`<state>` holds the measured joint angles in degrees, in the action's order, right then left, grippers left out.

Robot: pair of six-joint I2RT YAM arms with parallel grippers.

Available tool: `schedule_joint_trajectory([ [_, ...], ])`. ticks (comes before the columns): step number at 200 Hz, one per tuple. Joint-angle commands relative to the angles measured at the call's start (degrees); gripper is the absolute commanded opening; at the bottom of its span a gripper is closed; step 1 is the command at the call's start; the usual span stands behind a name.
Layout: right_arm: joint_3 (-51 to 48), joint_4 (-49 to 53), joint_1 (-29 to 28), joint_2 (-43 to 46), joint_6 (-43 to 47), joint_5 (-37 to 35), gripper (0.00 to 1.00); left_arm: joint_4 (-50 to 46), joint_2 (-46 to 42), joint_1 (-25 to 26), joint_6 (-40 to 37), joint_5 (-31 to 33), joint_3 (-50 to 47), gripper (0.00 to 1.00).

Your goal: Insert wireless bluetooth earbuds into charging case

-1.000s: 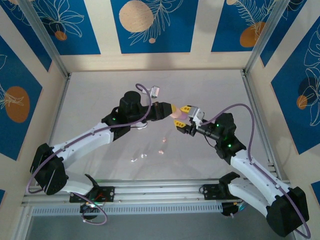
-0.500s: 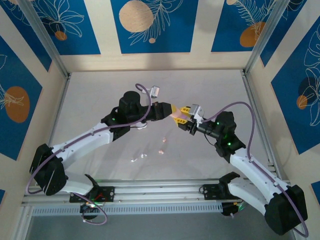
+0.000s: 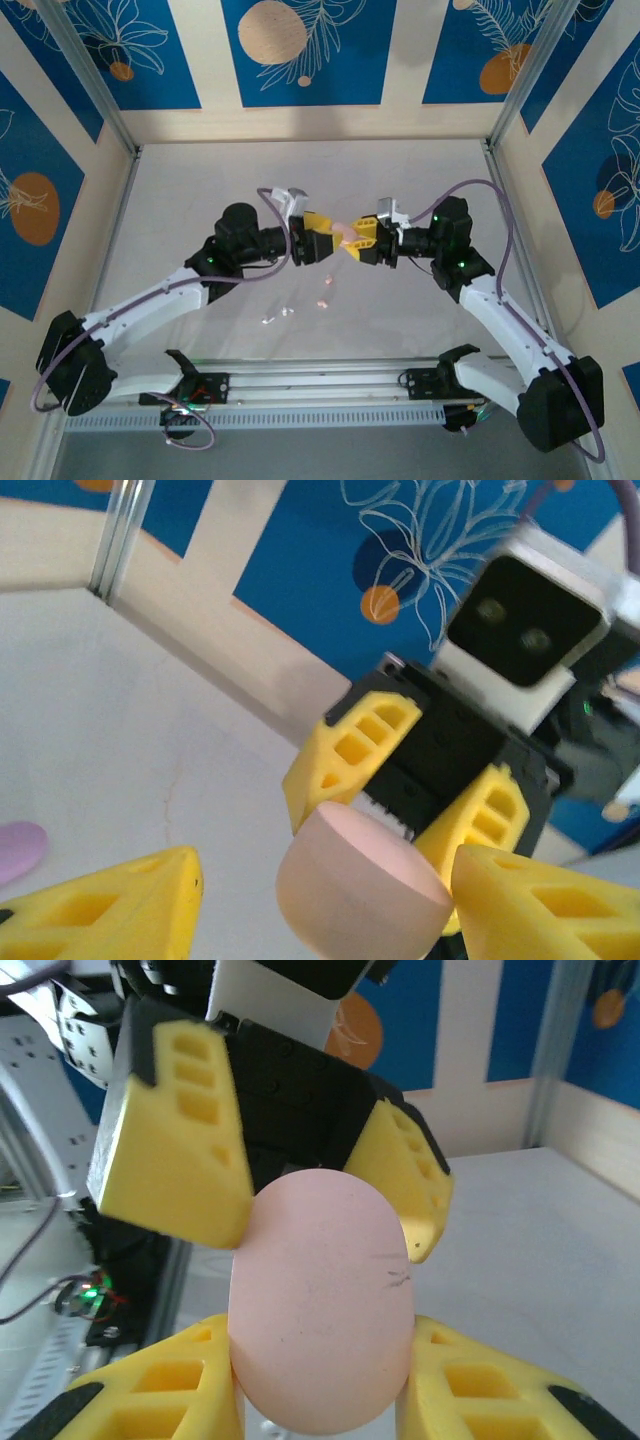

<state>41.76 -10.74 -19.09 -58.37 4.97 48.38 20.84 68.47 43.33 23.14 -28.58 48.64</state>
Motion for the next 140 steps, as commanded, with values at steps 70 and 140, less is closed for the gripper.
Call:
schedule_joint_trajectory([
  [70,5.4,7.4,-0.3,-1.7,2.2,9.2,0.32,-2.3,-1.6,-0.3,-23.2,-10.0,0.6,0.60],
  [140,5.1,8.3,-1.1,-0.9,4.9,6.6,0.32,0.5,-0.2,-0.2,-18.3,-11.2,1.3,0.51],
])
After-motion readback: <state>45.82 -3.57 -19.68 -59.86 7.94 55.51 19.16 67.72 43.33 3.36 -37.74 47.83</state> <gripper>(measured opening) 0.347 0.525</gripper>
